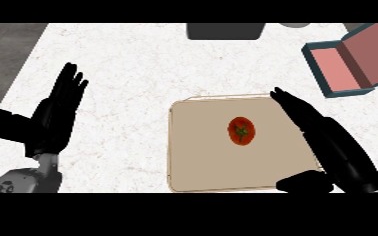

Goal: Pick the tomato from the tray and place it in the cardboard box

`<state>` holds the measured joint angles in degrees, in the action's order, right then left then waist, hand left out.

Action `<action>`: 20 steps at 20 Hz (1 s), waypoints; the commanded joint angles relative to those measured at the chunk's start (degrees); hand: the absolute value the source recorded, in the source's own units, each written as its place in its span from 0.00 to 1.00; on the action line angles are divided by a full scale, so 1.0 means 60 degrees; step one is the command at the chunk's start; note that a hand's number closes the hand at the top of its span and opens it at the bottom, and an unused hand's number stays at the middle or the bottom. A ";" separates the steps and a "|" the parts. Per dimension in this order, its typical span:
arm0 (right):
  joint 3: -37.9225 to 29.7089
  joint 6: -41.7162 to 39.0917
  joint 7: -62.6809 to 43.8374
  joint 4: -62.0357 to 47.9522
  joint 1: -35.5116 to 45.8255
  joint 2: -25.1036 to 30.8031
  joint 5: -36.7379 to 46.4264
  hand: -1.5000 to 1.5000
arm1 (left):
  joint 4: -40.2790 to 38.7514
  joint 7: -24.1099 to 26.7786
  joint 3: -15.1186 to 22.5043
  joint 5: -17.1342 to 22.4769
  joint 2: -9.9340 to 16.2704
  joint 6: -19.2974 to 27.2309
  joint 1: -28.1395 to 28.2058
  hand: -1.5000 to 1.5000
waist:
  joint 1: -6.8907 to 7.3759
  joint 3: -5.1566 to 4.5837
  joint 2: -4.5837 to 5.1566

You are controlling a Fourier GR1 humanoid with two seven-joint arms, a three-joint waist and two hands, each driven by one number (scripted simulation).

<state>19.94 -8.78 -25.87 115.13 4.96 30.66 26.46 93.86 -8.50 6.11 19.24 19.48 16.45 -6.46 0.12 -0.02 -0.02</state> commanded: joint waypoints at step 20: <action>-0.0425 -0.0394 0.1294 -0.2168 -0.0080 -0.2603 0.2227 0.00 | -0.0841 0.0059 -0.0905 -0.1252 -0.1312 -0.0846 -0.0548 0.50 | -0.0048 0.0003 0.0008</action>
<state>18.37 -10.07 -19.46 103.76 4.38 16.11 39.10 94.86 -10.11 1.72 13.22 13.34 11.89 -5.15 0.04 0.00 -0.02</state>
